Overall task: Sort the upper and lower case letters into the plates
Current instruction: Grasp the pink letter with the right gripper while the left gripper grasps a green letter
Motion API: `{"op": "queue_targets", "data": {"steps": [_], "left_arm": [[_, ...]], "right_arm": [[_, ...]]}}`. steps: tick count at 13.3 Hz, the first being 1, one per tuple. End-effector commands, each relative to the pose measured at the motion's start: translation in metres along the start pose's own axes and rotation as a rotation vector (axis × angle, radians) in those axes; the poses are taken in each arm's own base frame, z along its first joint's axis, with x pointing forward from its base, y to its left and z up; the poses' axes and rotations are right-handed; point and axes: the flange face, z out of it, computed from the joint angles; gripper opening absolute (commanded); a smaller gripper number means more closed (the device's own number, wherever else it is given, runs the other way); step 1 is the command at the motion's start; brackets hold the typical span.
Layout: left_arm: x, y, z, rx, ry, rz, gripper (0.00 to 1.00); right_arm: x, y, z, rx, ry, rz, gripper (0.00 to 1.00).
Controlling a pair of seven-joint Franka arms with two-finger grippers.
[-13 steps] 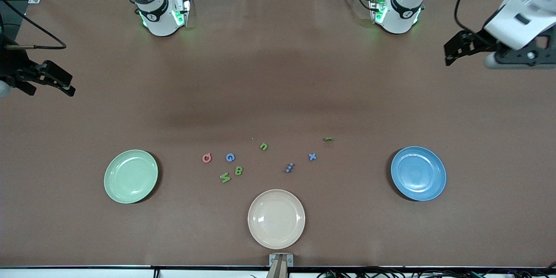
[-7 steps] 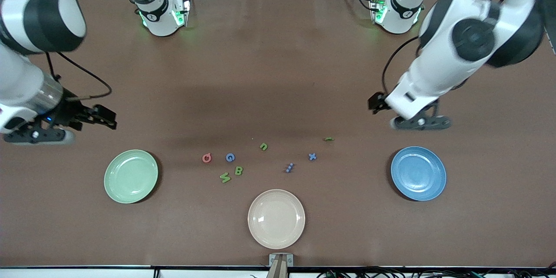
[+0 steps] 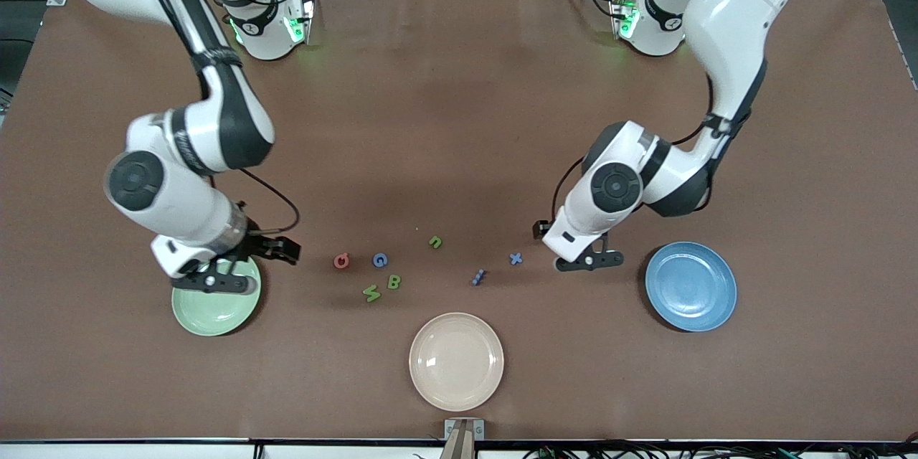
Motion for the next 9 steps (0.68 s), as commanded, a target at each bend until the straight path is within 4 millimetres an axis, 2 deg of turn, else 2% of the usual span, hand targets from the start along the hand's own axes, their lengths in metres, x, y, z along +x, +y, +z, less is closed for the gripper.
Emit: {"op": "queue_targets", "data": {"steps": [1,3,4,6,9], "left_arm": [[-0.004,0.012,0.016,0.011,0.001,-0.006,0.78],[-0.005,0.011,0.039,0.02,-0.022,-0.002,0.67],[-0.005,0.011,0.05,0.022,-0.021,0.004,0.66],[-0.008,0.009,0.06,0.041,-0.027,0.017,0.62],[-0.009,0.007,0.071,0.047,-0.042,0.013,0.51]], "right_arm": [[-0.001,-0.024,0.063,0.011,0.006,0.065,1.0],[-0.015,-0.047,0.099,0.014,0.006,0.1,1.0],[-0.02,-0.053,0.114,0.017,0.011,0.094,1.0],[-0.026,-0.047,0.147,0.009,0.0,0.099,1.0],[-0.04,-0.039,0.165,-0.016,-0.042,0.093,1.0]]}}
